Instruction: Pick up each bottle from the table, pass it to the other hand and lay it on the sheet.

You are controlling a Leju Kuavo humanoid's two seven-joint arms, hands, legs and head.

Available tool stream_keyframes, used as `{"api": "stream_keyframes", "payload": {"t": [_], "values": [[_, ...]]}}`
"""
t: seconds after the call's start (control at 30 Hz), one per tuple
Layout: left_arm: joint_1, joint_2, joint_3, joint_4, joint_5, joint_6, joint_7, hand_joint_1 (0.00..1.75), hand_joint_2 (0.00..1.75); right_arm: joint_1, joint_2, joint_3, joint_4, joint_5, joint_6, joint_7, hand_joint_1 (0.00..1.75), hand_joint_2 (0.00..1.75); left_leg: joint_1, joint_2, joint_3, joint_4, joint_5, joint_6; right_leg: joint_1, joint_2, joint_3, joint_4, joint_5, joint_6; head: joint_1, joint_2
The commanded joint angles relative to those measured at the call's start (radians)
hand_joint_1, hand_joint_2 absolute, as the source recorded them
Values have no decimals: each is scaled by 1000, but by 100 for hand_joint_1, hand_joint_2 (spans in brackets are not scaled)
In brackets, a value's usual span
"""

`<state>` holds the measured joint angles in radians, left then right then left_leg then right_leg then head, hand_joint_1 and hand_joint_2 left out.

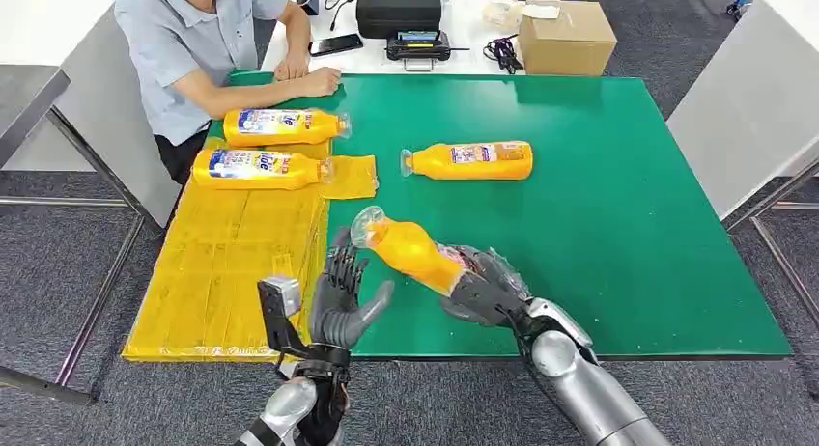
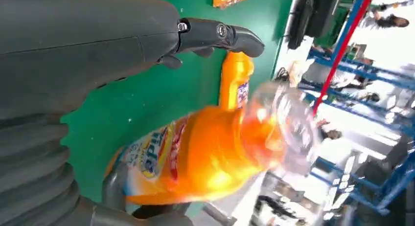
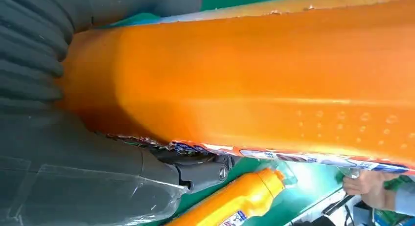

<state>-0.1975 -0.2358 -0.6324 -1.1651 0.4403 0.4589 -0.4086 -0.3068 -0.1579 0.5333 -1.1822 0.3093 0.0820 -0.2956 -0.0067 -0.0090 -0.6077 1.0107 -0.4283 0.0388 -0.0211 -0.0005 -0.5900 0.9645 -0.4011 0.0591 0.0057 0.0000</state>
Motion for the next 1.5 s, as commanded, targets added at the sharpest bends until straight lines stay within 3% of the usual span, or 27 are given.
{"api": "stream_keyframes", "payload": {"t": [0.03,0.53,0.83,1.5], "values": [[-104,-15,-23,255,8,-28,6,0,175,-106,37,93,95,16,-19,7,175,175,1,4,4,-1,-1,-2,1,3,3,0,0,-3,0,0],[-101,-18,27,223,66,-76,10,0,175,-109,48,128,69,4,-11,6,175,175,1,2,1,0,-1,-2,1,2,0,0,0,-2,0,0],[-62,-12,83,56,89,-6,-69,0,175,-89,74,147,103,-26,-11,0,175,175,2,3,3,1,-3,-3,2,2,2,1,-2,-3,0,0],[-90,-47,63,168,112,-92,1,0,175,-111,90,167,88,-32,-12,-13,175,175,1,3,4,0,-2,-3,1,2,3,1,-1,-3,0,0]]}}
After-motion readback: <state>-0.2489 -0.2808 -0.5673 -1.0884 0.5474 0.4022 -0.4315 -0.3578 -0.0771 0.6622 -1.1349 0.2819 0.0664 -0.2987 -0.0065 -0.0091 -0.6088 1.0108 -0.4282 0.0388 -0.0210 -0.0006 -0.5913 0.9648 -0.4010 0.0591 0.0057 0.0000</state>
